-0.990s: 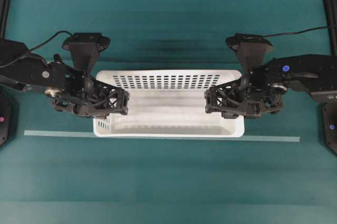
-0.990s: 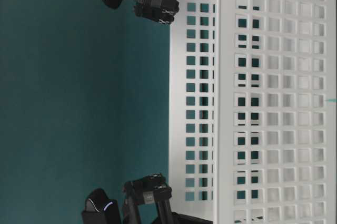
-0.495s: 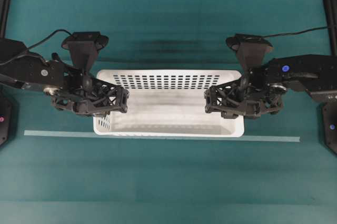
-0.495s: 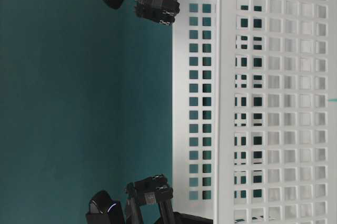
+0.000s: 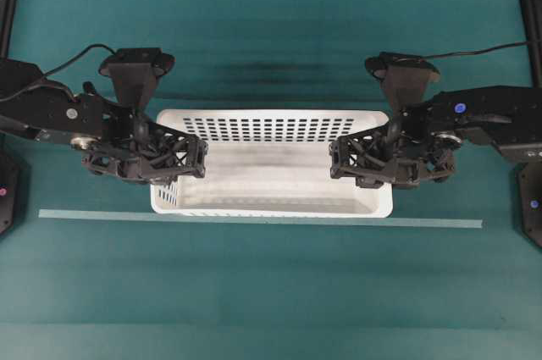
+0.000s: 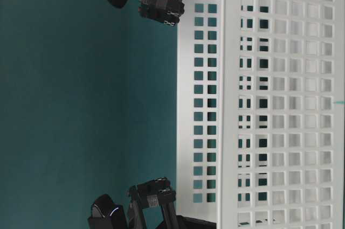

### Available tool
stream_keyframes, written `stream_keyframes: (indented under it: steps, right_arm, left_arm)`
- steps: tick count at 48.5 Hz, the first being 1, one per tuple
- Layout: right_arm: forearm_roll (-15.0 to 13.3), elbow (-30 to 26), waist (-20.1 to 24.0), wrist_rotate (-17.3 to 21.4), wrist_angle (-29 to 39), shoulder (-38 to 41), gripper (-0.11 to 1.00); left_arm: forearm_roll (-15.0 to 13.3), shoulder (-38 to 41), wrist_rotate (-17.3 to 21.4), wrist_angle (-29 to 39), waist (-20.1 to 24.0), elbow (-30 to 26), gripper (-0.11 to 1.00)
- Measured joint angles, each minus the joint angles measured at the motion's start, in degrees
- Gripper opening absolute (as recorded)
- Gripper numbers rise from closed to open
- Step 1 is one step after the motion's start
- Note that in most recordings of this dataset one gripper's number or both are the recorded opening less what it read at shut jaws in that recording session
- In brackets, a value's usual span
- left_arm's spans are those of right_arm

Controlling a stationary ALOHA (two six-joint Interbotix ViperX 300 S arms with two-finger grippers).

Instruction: Lift the white basket with both hands.

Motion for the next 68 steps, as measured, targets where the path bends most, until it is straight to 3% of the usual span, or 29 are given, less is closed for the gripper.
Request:
stream_keyframes:
  steps: [21,33,41,48,53,56,68]
  right_arm:
    - [0.1,1.6,-0.1,0.0,-4.0,-0.2,0.18]
    - [0.0,2.1,-0.1,-0.3,-5.2,-0.3,0.19]
    - [-0.2,2.4,-0.1,-1.0,-5.3,-0.4,0.35]
    - [-0.1,2.4,0.2,-1.1,-5.5,-0.4,0.62]
    - [-0.2,2.4,0.4,-1.1,-5.5,-0.5,0.84]
    - [-0.2,2.5,0.4,-1.1,-5.5,-0.6,0.92]
    - [-0.5,3.1,0.3,-2.4,-5.5,-1.4,0.93]
  left_arm:
    - [-0.1,0.0,1.8,-0.1,0.3,0.2,0.01]
    - [0.0,0.0,3.0,-0.4,0.3,0.3,0.21]
    - [0.0,0.0,3.3,-2.6,0.4,0.4,0.52]
    - [0.2,-0.1,3.3,-3.4,0.4,0.4,0.74]
    - [0.2,0.0,3.3,-3.6,0.4,0.4,0.75]
    - [0.3,0.0,3.3,-3.6,0.4,0.4,0.75]
    - [0.2,-0.1,3.6,-3.6,0.4,0.7,0.77]
